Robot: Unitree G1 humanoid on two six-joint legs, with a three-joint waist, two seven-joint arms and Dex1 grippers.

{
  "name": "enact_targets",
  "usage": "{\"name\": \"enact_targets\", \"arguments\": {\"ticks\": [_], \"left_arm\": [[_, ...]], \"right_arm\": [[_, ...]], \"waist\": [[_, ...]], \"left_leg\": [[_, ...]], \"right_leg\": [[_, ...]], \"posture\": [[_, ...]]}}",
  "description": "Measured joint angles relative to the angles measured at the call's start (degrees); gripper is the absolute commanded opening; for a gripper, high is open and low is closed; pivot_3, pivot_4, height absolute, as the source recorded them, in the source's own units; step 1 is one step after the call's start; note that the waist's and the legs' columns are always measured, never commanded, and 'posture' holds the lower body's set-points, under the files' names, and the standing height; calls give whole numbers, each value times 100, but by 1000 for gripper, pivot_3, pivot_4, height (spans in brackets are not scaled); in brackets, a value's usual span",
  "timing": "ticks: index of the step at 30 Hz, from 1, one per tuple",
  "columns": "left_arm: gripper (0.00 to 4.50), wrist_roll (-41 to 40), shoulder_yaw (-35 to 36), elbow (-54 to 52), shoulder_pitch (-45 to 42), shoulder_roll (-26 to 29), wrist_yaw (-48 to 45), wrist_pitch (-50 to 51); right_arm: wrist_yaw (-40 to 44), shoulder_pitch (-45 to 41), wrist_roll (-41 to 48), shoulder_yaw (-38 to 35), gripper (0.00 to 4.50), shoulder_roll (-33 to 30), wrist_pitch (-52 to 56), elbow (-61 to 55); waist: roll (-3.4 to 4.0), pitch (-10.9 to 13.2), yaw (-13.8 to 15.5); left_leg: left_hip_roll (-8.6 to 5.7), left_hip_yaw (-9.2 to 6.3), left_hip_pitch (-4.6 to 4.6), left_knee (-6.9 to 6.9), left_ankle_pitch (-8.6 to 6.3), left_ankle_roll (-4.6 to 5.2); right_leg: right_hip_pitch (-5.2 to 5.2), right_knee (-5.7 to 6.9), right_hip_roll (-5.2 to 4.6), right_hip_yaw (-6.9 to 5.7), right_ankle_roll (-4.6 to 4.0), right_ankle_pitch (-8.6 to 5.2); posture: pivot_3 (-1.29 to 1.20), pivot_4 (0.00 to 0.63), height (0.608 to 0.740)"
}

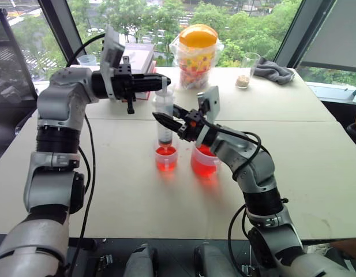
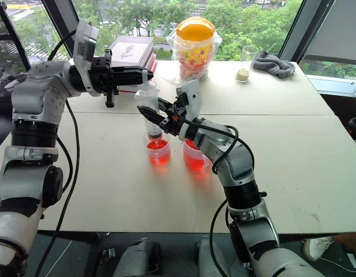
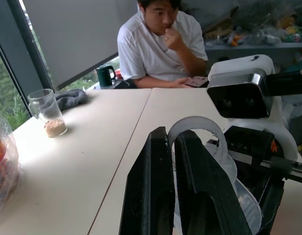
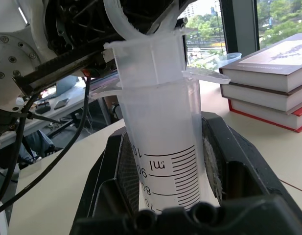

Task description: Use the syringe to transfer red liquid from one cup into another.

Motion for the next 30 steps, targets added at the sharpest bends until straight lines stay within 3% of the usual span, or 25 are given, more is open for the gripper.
{"name": "enact_targets", "arguments": {"ticks": [15, 18, 25, 30], "left_arm": [[40, 44, 7, -253, 160, 87, 118, 48], [1053, -9, 31, -221, 124, 186, 100, 233], [4445, -109, 230, -47, 270, 703, 18, 498], [4445, -121, 245, -119, 824, 1074, -14, 651]], "right_arm": [[-5, -44, 104, -10, 1466, -32, 135, 0], [-52, -44, 89, -10, 1466, -3, 122, 1], [-111, -27, 87, -107, 1466, 8, -132, -15], [-93, -7, 126, -116, 1466, 9, -210, -79]], "waist": [[0, 0, -1], [0, 0, -11], [0, 0, -14], [0, 0, -13]], "left_leg": [[0, 0, 0, 0, 0, 0], [0, 0, 0, 0, 0, 0], [2, -1, 0, -1, 0, 0], [2, 1, 0, -1, 0, 0]], "right_leg": [[0, 0, 0, 0, 0, 0], [-1, 0, 0, 0, 0, 0], [-2, 0, 1, -1, 0, 0], [-2, 0, 0, -1, 0, 0]], "posture": [[0, 150, 740], [0, 150, 740], [0, 150, 740], [0, 150, 740]]}}
